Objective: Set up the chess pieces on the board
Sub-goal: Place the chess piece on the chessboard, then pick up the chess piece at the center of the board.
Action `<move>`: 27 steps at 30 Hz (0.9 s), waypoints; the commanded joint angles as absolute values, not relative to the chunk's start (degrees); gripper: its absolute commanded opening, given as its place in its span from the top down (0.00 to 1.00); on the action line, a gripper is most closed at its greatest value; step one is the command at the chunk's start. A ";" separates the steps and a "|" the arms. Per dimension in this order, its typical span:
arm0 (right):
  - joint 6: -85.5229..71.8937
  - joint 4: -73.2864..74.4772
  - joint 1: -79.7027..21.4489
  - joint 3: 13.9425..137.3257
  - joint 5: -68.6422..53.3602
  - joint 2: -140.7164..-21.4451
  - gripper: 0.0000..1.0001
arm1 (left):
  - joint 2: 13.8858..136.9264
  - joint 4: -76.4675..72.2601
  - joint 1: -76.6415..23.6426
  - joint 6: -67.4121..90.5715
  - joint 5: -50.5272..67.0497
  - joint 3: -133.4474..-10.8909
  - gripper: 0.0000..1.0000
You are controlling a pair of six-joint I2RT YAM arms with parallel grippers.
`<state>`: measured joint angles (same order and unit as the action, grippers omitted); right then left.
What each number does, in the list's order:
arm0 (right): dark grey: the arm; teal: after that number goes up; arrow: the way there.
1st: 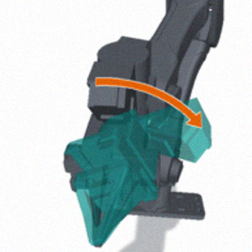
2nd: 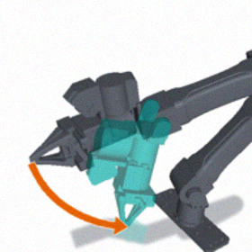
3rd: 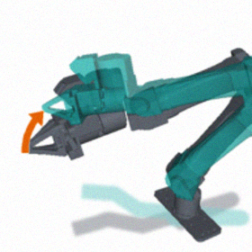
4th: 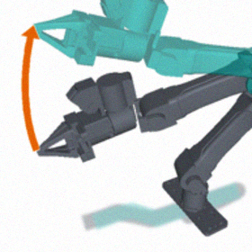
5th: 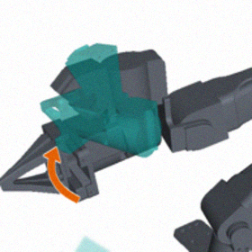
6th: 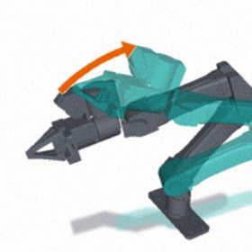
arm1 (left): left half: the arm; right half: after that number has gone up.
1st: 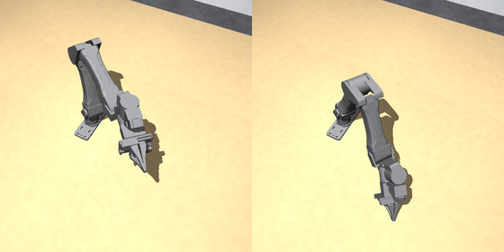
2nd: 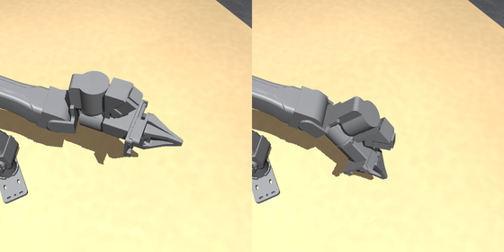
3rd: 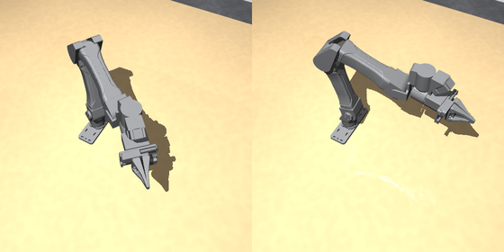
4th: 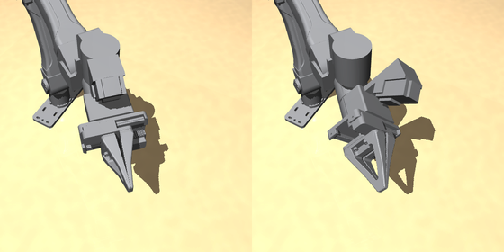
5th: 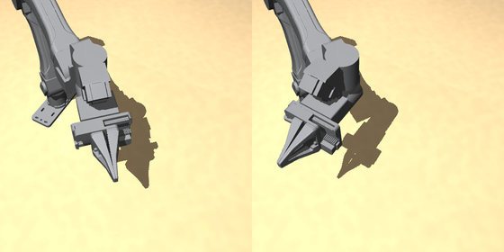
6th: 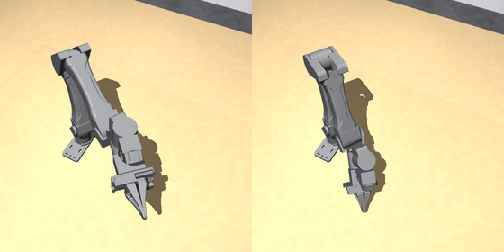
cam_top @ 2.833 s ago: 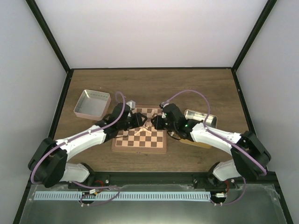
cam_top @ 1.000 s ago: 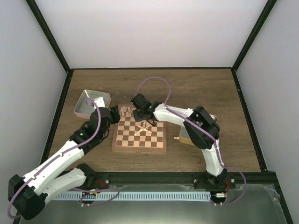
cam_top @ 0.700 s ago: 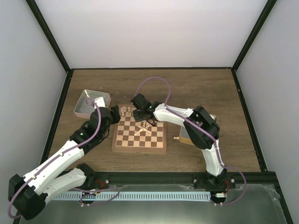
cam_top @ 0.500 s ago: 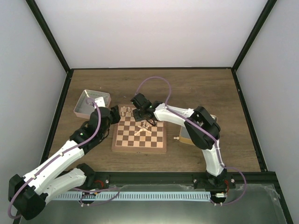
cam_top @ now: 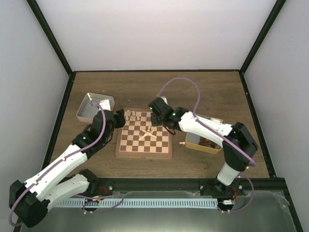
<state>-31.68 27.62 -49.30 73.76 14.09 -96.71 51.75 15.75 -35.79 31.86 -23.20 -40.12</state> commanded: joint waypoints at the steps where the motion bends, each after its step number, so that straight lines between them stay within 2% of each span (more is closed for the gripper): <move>1: -38.52 40.67 -49.32 66.90 18.96 -93.69 0.68 | 52.65 13.88 -35.34 29.78 -21.73 -41.70 0.41; 9: -45.61 54.60 -49.31 59.61 22.31 -89.48 0.71 | 54.72 11.71 -35.18 29.49 -19.76 -41.27 0.41; 18: -34.16 51.38 -49.27 59.50 20.73 -93.37 0.70 | 55.47 10.96 -34.98 29.61 -19.07 -40.32 0.41; 27: -24.44 52.98 -49.66 63.54 21.89 -98.60 0.63 | 55.40 10.81 -34.56 29.79 -18.97 -39.87 0.41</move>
